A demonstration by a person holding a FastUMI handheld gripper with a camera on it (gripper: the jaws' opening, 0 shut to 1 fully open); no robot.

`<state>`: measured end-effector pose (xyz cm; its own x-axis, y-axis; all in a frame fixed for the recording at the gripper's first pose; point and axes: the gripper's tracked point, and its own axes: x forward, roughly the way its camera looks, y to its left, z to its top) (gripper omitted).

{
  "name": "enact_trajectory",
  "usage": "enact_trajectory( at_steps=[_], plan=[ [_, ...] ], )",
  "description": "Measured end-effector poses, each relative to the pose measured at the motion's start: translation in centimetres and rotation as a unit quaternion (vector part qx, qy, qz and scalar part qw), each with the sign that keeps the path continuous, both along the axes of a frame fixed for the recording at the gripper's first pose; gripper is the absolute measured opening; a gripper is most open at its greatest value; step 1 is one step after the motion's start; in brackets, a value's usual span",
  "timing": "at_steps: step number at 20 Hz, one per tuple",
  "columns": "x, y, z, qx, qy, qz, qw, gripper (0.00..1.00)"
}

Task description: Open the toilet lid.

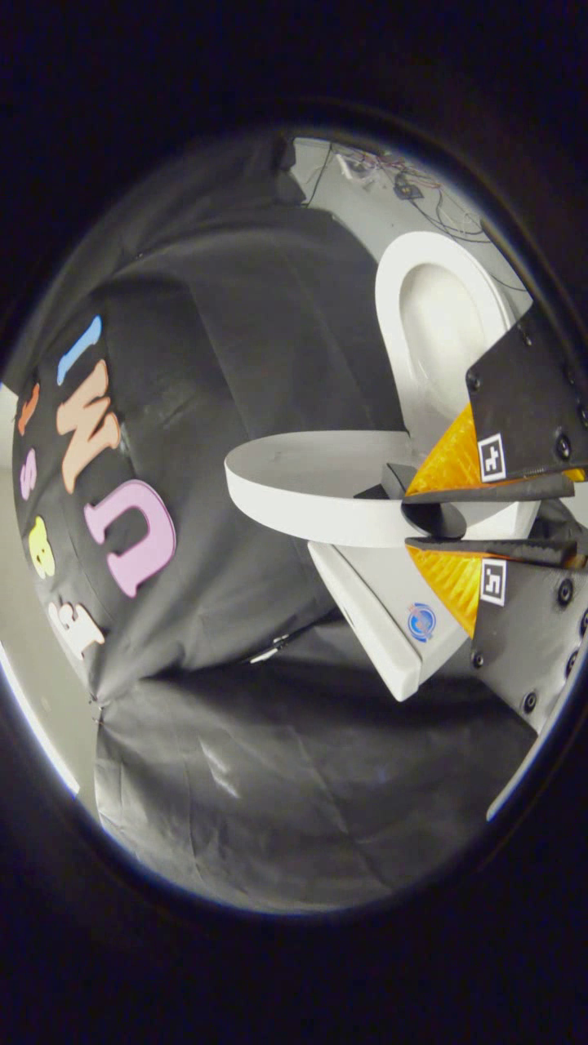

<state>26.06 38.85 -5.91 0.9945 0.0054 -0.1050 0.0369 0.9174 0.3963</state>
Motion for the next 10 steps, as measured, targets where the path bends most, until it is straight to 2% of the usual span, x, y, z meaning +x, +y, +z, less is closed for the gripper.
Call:
enact_trajectory(
  at_steps=[10],
  plan=[
    [3.1, 6.5, 0.9, -0.029, -0.002, 0.083, 0.996, 0.20]
  ],
)
